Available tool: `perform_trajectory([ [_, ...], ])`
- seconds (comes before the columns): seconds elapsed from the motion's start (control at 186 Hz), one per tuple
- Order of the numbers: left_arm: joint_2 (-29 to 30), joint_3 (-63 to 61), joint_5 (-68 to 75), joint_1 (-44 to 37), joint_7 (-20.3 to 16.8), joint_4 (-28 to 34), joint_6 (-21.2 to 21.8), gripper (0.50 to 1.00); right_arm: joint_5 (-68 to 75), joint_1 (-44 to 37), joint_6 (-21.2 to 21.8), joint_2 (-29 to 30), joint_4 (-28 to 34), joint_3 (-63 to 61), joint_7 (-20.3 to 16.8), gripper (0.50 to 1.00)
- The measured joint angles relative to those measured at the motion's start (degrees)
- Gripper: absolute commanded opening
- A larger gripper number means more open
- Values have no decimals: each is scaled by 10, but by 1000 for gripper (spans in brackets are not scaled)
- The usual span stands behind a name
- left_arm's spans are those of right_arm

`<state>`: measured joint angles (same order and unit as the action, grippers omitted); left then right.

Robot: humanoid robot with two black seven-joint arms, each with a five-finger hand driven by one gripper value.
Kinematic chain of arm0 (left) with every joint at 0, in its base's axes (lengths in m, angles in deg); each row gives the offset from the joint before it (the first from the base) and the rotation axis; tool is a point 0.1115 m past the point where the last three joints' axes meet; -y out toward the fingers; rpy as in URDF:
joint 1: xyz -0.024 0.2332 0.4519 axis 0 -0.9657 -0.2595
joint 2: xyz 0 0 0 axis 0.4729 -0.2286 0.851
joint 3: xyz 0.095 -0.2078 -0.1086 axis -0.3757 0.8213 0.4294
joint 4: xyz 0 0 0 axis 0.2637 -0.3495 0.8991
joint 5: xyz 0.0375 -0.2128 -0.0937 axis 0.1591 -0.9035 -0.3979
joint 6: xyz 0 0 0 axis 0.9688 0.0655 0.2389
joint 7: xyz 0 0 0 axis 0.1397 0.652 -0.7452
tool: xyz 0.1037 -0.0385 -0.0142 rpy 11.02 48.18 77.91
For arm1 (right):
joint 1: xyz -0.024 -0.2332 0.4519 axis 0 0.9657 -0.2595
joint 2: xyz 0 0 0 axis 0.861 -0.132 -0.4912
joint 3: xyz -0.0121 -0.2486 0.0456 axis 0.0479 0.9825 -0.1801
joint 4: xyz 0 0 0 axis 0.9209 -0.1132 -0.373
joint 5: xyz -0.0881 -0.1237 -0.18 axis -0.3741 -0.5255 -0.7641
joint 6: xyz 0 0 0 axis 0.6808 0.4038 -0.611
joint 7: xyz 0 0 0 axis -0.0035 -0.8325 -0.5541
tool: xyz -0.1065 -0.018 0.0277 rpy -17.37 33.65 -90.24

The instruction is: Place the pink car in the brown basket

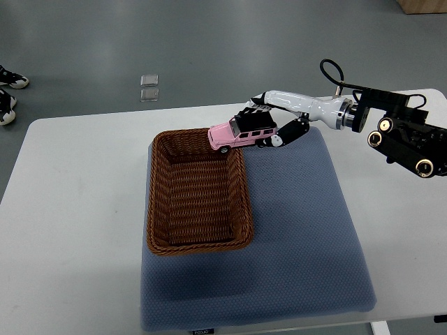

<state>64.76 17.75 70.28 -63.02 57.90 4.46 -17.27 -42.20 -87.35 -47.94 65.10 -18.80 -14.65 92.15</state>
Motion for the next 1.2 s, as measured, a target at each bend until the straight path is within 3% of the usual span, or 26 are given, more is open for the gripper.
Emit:
perform_trajectory([
  [0.295, 0, 0, 0, 0, 0, 0, 0, 1000, -6, -10, -3, 78, -32, 33, 0, 500],
  [0.66, 0, 0, 0, 0, 0, 0, 0, 1000, -4, -1, -11, 104, -58, 70, -9, 500],
  [0.67, 0, 0, 0, 0, 0, 0, 0, 1000, -4, -1, -11, 104, -58, 70, -9, 504],
  [0.676, 0, 0, 0, 0, 0, 0, 0, 1000, -4, -1, -11, 105, -59, 70, -9, 563],
  [0.681, 0, 0, 0, 0, 0, 0, 0, 1000, -3, -1, -11, 105, -59, 70, -9, 564],
  [0.686, 0, 0, 0, 0, 0, 0, 0, 1000, -3, -1, -11, 105, -59, 70, -9, 618],
  [0.692, 0, 0, 0, 0, 0, 0, 0, 1000, -3, -1, -11, 105, -59, 70, -9, 619],
  [0.697, 0, 0, 0, 0, 0, 0, 0, 1000, -2, -1, -11, 105, -60, 70, -9, 661],
  [0.702, 0, 0, 0, 0, 0, 0, 0, 1000, -2, -1, -11, 105, -60, 70, -9, 662],
  [0.718, 0, 0, 0, 0, 0, 0, 0, 1000, -1, -1, -12, 106, -60, 70, -9, 727],
  [0.847, 0, 0, 0, 0, 0, 0, 0, 1000, 5, 0, -12, 111, -61, 65, -9, 881],
  [1.201, 0, 0, 0, 0, 0, 0, 0, 1000, 66, 0, -4, 101, -65, 32, -12, 893],
])
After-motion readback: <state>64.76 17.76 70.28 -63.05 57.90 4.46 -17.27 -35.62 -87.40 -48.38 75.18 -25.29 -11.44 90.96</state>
